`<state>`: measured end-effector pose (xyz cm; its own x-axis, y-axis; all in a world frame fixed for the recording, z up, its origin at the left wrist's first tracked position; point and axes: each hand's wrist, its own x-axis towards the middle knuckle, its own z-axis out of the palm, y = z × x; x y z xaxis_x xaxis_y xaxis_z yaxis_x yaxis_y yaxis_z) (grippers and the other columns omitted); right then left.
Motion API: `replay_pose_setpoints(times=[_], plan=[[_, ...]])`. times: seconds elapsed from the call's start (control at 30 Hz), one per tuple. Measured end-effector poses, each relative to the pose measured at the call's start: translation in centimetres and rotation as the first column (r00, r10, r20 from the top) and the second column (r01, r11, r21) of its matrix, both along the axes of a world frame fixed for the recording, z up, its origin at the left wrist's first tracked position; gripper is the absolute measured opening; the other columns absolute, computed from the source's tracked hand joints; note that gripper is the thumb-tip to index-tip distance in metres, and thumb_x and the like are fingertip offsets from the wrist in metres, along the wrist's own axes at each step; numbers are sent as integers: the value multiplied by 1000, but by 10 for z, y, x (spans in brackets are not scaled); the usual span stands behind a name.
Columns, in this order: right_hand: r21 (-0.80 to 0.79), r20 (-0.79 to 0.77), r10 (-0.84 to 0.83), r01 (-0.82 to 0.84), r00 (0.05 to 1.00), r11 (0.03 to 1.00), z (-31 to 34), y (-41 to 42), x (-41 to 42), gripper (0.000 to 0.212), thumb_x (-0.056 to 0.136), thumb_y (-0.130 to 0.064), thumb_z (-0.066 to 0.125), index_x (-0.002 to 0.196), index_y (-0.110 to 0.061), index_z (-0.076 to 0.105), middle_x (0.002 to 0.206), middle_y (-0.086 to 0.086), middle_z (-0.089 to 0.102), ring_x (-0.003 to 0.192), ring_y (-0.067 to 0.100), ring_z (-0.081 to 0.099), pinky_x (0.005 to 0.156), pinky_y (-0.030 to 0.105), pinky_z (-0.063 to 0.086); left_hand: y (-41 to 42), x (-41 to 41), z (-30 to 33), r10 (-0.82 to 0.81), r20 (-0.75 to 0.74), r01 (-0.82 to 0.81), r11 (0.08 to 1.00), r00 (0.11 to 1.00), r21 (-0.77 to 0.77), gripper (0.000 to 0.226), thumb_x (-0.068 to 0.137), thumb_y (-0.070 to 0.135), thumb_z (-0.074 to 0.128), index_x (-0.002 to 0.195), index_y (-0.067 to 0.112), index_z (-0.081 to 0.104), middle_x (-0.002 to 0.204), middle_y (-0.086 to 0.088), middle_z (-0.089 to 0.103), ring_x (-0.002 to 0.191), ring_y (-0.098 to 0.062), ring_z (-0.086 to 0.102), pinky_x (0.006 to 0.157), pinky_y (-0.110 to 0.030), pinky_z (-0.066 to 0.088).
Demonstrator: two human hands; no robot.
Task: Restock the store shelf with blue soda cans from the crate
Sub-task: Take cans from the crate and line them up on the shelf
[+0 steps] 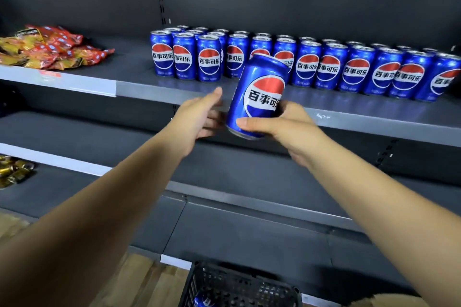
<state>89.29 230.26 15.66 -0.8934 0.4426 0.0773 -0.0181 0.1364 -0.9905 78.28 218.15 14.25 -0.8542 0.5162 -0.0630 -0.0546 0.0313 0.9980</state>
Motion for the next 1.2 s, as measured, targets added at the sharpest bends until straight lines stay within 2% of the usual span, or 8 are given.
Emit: replay_pose_setpoints(times=[0.13, 0.33, 0.43, 0.53, 0.6, 0.77, 1.03, 1.2], plan=[[116, -7, -178, 177, 984, 977, 6, 17, -53, 38, 57, -12, 87, 89, -16, 67, 94, -1, 72, 88, 11, 68, 83, 28, 54, -5, -45, -6, 56, -141, -79, 982, 988, -169, 17, 94, 23, 52, 78, 21, 53, 73, 0, 64, 60, -9, 56, 63, -25, 39], [212, 4, -359, 350, 933, 912, 13, 25, -110, 46, 53, -21, 91, 89, -19, 62, 98, -2, 70, 93, 14, 66, 87, 33, 54, -5, -113, 10, 71, -294, -104, 990, 953, -97, 13, 93, 10, 48, 91, 9, 61, 69, -3, 60, 57, -9, 53, 41, -5, 37], [243, 5, -447, 433, 894, 868, 9, 25, -138, 59, 52, -24, 92, 100, -14, 60, 103, 0, 68, 97, 16, 63, 88, 33, 52, -3, -147, 13, 54, -392, -103, 989, 918, -104, 20, 92, 6, 47, 80, 10, 62, 67, -3, 58, 53, -6, 55, 50, -9, 45], [276, 44, -493, 464, 869, 842, 4, 25, -165, 76, 48, -28, 93, 111, -8, 56, 108, 0, 65, 100, 17, 61, 89, 34, 51, -5, -179, 9, -20, -481, -79, 980, 876, -185, 28, 89, 5, 48, 68, 21, 59, 67, -1, 61, 74, -24, 62, 82, -34, 54], [373, 91, -517, 452, 851, 810, 3, 24, -176, 74, 54, -28, 91, 114, -7, 53, 107, -2, 60, 98, 14, 55, 83, 27, 47, -6, -196, 5, -63, -519, -74, 968, 853, -239, 27, 88, 6, 50, 68, 21, 60, 72, -6, 65, 86, -33, 64, 89, -43, 51], [506, 118, -571, 445, 813, 739, -6, 21, -197, 69, 61, -28, 88, 115, -7, 51, 117, 3, 62, 106, 16, 56, 71, 14, 35, -4, -237, -4, -114, -524, -42, 960, 844, -277, 21, 88, 7, 51, 74, 15, 64, 76, -8, 67, 87, -31, 65, 87, -44, 52], [498, 162, -613, 473, 773, 727, -11, 32, -217, 65, 65, -25, 86, 118, -8, 51, 123, 2, 59, 111, 16, 54, 80, 18, 36, 13, -278, -14, -190, -386, 66, 947, 903, -313, 20, 87, 8, 50, 73, 9, 64, 65, -6, 63, 57, -18, 56, 79, -35, 51], [467, 188, -625, 491, 757, 735, -10, 44, -230, 81, 67, -21, 85, 131, -7, 37, 131, 4, 54, 119, 21, 50, 91, 24, 39, 19, -279, -17, -188, -497, -48, 905, 847, -424, 18, 84, 21, 51, 77, 8, 61, 74, -5, 67, 77, -28, 63, 77, -39, 51]])
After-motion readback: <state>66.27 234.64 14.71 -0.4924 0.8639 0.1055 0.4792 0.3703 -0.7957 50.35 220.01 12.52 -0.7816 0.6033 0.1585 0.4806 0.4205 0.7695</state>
